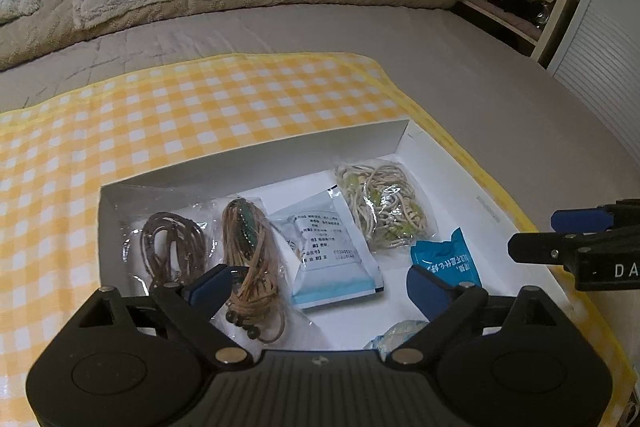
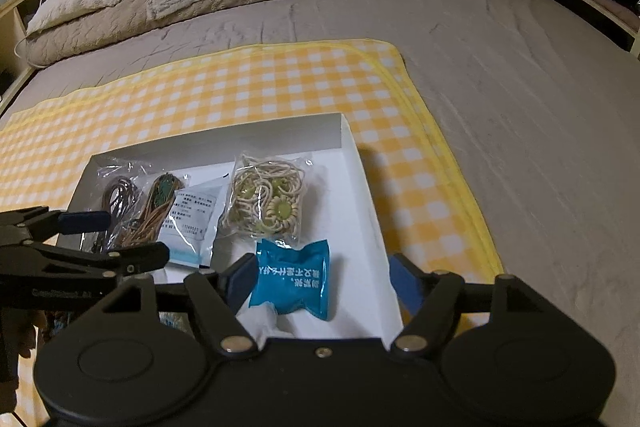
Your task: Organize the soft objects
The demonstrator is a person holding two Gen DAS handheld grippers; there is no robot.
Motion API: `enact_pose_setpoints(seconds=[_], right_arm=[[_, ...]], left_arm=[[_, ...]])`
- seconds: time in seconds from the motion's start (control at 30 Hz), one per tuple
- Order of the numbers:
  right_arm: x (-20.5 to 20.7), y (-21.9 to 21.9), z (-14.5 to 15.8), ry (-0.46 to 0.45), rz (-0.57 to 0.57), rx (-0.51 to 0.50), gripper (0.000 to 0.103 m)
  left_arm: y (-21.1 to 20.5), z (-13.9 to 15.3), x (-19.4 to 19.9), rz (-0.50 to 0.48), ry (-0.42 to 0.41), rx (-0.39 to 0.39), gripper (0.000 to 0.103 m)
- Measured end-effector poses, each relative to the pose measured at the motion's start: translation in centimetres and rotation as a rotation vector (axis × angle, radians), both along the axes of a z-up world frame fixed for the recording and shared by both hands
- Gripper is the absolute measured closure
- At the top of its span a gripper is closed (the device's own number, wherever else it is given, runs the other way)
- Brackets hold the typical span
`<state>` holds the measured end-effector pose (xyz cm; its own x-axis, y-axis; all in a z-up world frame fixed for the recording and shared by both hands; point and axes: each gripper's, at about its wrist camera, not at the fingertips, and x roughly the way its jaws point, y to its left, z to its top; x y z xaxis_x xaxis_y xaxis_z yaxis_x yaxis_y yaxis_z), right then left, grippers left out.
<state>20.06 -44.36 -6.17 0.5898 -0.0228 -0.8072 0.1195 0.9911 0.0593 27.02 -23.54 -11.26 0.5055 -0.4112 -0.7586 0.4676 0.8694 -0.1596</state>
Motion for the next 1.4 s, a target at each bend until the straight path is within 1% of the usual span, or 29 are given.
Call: enact_pose_setpoints(seconds=[0.27, 0.5, 0.73, 0.97, 1.07, 1.2, 1.4], right_arm=[[-1.0, 0.6, 1.1, -0.014, 0.026, -0.006, 0.029], [-2.2, 1.1, 2.8, -0.053, 0.042, -0.003, 0.028], [-3.7, 1.6, 4.8, -0.115, 0.043, 0.003, 0.028], [-5.3, 2.5, 6.8, -0.178, 0.06, -0.007, 0.026], [-6.1, 3.0, 7.5, -0.205, 0.067, -0.008, 0.025], [-7.3, 3.5, 8.4, -0.242, 0.079, -0.012, 0.024], [-9.5, 4.0, 9.9, -0.31, 0.088, 0.001, 0.02]], left_arm=[[0.7, 2.0, -1.4, 0.007, -0.025, 0.008, 0.007], [2.0, 4.3, -2.8, 0.033, -0.06, 0.01, 0.006], [3.5, 6.9, -4.5, 0.073, -0.106, 0.004, 0.001], [5.1, 9.3, -6.5, 0.1, -0.149, -0.013, 0.0], [5.9, 10.2, -7.5, 0.112, -0.167, -0.006, 0.0], [7.1, 11.6, -9.0, 0.149, -0.207, 0.001, 0.0], [9.0, 13.7, -12.1, 0.181, -0.277, -0.006, 0.0]])
